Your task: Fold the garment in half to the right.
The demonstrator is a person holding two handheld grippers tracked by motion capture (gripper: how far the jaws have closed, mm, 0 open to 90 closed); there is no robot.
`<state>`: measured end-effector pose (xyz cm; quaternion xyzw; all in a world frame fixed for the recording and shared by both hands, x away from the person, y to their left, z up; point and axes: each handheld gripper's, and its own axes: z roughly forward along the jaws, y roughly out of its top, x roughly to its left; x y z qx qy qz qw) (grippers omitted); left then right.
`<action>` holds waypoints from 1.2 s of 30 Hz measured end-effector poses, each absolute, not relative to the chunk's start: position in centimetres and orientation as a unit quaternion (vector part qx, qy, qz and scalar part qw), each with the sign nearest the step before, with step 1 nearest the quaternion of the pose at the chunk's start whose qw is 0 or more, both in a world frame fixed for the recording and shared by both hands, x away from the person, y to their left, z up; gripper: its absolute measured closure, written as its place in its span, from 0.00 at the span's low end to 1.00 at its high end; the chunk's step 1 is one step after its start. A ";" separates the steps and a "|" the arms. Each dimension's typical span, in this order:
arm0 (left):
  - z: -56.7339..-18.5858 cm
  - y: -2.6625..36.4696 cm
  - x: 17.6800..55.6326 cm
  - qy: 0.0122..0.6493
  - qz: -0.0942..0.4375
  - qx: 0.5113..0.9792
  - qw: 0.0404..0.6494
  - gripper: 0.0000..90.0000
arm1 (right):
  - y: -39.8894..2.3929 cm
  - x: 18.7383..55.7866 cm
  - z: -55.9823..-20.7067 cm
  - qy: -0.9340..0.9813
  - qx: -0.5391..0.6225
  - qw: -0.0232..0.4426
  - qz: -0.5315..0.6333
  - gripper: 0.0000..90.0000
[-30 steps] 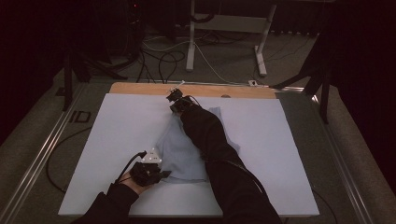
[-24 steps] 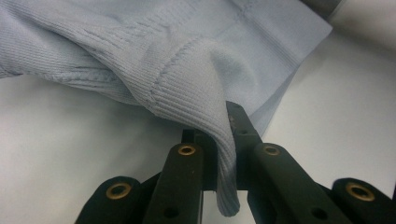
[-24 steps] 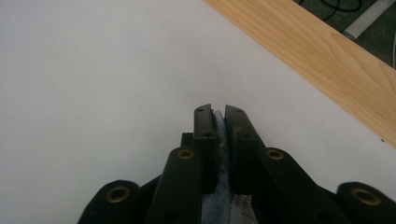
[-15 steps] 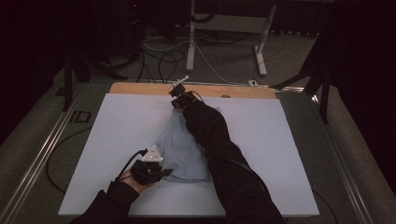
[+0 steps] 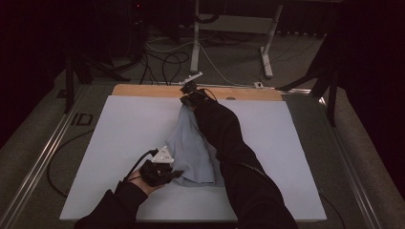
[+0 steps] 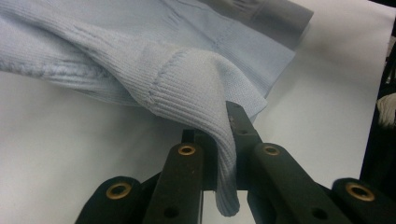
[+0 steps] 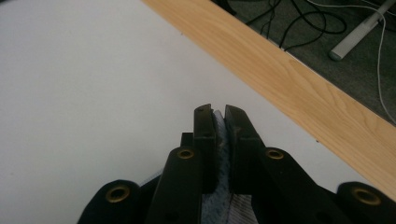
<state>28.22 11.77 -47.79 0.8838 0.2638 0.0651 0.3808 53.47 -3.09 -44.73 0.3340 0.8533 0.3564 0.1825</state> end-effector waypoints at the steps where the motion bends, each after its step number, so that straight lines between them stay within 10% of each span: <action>1: -47.6 11.6 28.2 0.262 0.066 0.884 0.381 0.97 | -3.3 53.4 -44.6 0.851 0.338 0.181 0.359 0.94; 36: -45.2 3.2 29.3 0.174 0.054 0.914 0.362 0.97 | -12.3 52.1 -43.0 0.829 0.350 0.198 0.388 0.94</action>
